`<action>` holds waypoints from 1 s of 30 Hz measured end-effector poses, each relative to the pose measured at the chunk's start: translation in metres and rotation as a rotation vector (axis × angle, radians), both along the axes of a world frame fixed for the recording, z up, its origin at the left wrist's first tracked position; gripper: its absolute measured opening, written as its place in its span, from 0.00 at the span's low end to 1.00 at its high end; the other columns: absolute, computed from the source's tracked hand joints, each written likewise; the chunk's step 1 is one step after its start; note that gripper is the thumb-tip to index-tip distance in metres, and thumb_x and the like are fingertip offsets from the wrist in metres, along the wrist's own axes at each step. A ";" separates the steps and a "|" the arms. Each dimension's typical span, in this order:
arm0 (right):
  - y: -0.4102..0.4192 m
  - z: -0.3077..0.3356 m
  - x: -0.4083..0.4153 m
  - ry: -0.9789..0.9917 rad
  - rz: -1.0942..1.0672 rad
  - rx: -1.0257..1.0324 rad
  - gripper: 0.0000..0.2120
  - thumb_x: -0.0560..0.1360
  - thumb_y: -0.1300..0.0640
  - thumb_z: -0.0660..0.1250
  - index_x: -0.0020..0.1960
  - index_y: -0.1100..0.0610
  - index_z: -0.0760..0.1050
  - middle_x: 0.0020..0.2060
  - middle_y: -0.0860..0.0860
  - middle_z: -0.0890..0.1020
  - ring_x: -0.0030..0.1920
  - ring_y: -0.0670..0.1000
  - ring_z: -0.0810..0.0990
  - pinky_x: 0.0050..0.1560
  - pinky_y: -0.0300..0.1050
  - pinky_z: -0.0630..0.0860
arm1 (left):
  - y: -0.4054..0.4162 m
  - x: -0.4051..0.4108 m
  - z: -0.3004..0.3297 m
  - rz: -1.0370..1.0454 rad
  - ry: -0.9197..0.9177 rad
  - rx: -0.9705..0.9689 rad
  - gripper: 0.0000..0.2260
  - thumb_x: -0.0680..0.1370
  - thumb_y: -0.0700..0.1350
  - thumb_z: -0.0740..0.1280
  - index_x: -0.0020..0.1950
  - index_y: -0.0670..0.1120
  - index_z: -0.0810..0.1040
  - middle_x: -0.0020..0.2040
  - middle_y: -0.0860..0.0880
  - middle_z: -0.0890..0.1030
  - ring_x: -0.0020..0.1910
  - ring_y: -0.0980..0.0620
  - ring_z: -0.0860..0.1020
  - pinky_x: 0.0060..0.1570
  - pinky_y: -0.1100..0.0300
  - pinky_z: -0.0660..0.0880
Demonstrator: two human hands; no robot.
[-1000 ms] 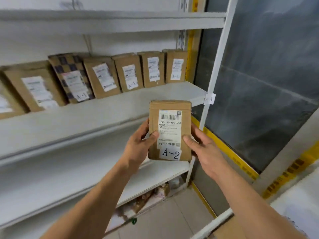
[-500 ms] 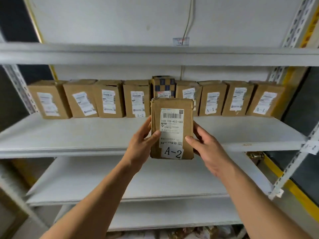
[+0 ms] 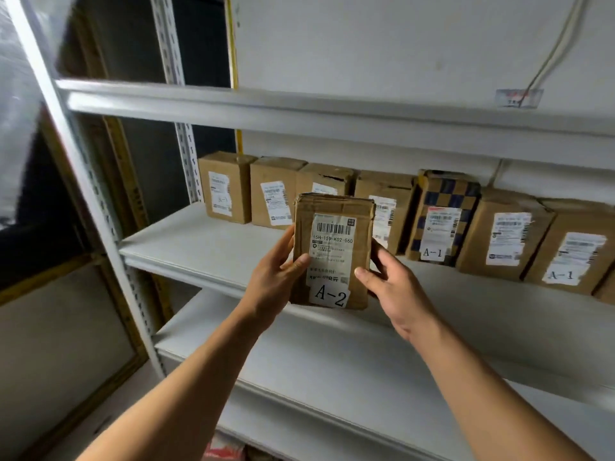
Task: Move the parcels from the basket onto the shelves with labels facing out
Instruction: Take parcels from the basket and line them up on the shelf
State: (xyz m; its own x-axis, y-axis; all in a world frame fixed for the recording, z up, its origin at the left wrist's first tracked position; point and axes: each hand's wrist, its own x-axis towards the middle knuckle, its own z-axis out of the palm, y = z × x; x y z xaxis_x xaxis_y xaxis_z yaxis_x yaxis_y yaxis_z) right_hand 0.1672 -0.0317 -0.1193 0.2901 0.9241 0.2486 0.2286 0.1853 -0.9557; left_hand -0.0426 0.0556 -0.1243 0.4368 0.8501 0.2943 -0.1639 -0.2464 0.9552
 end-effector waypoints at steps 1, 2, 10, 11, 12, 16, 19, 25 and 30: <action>0.014 0.001 -0.004 -0.002 0.025 0.005 0.21 0.82 0.63 0.70 0.67 0.40 0.76 0.58 0.32 0.84 0.62 0.34 0.80 0.64 0.37 0.76 | 0.008 -0.007 0.001 0.027 -0.004 -0.001 0.26 0.86 0.43 0.63 0.81 0.62 0.65 0.73 0.56 0.77 0.69 0.51 0.79 0.56 0.50 0.83; 0.028 0.002 -0.007 -0.011 0.052 0.008 0.21 0.82 0.63 0.70 0.68 0.42 0.76 0.59 0.34 0.85 0.63 0.36 0.81 0.66 0.40 0.77 | 0.016 -0.012 0.002 0.053 -0.006 0.000 0.25 0.87 0.43 0.63 0.81 0.62 0.65 0.73 0.56 0.78 0.69 0.52 0.79 0.57 0.50 0.83; 0.121 0.007 -0.043 -0.079 0.219 0.022 0.20 0.82 0.58 0.71 0.69 0.38 0.77 0.67 0.39 0.82 0.71 0.43 0.77 0.76 0.54 0.72 | 0.072 -0.058 0.004 0.228 -0.036 -0.015 0.26 0.86 0.44 0.63 0.81 0.64 0.64 0.75 0.56 0.76 0.69 0.50 0.78 0.56 0.50 0.84; 0.131 0.008 -0.050 -0.091 0.230 0.019 0.20 0.82 0.59 0.71 0.65 0.36 0.78 0.65 0.37 0.82 0.69 0.41 0.78 0.74 0.52 0.73 | 0.078 -0.065 0.003 0.247 -0.037 -0.015 0.26 0.87 0.44 0.63 0.81 0.65 0.64 0.75 0.56 0.76 0.69 0.51 0.79 0.55 0.52 0.84; 0.141 0.008 -0.057 -0.100 0.240 0.011 0.20 0.82 0.60 0.70 0.63 0.35 0.78 0.63 0.36 0.84 0.67 0.40 0.80 0.73 0.51 0.75 | 0.084 -0.072 0.002 0.261 -0.034 -0.015 0.25 0.87 0.44 0.63 0.81 0.65 0.64 0.74 0.56 0.76 0.69 0.51 0.79 0.55 0.52 0.84; 0.180 0.009 -0.090 -0.101 0.266 0.006 0.22 0.82 0.62 0.71 0.65 0.36 0.77 0.61 0.40 0.85 0.64 0.43 0.82 0.70 0.52 0.78 | 0.118 -0.103 0.001 0.312 -0.001 -0.011 0.24 0.87 0.44 0.62 0.81 0.65 0.65 0.71 0.57 0.79 0.68 0.51 0.79 0.58 0.50 0.83; 0.211 0.005 -0.120 -0.122 0.238 0.033 0.29 0.80 0.63 0.72 0.59 0.25 0.77 0.63 0.41 0.84 0.66 0.45 0.81 0.71 0.55 0.78 | 0.151 -0.128 -0.003 0.348 0.025 -0.028 0.24 0.87 0.42 0.61 0.80 0.63 0.67 0.69 0.55 0.81 0.69 0.50 0.79 0.66 0.42 0.78; 0.280 -0.026 -0.180 -0.090 0.152 0.020 0.27 0.78 0.62 0.73 0.64 0.30 0.77 0.60 0.39 0.85 0.65 0.44 0.81 0.69 0.56 0.79 | 0.225 -0.179 -0.016 0.320 0.092 -0.066 0.25 0.87 0.40 0.60 0.80 0.63 0.67 0.69 0.55 0.81 0.71 0.50 0.77 0.72 0.38 0.73; 0.308 -0.028 -0.219 -0.010 0.052 -0.028 0.33 0.80 0.70 0.70 0.79 0.51 0.65 0.62 0.36 0.77 0.56 0.26 0.76 0.61 0.25 0.71 | 0.273 -0.205 -0.014 0.265 0.144 -0.021 0.26 0.87 0.37 0.59 0.80 0.61 0.68 0.68 0.55 0.81 0.70 0.53 0.78 0.70 0.43 0.75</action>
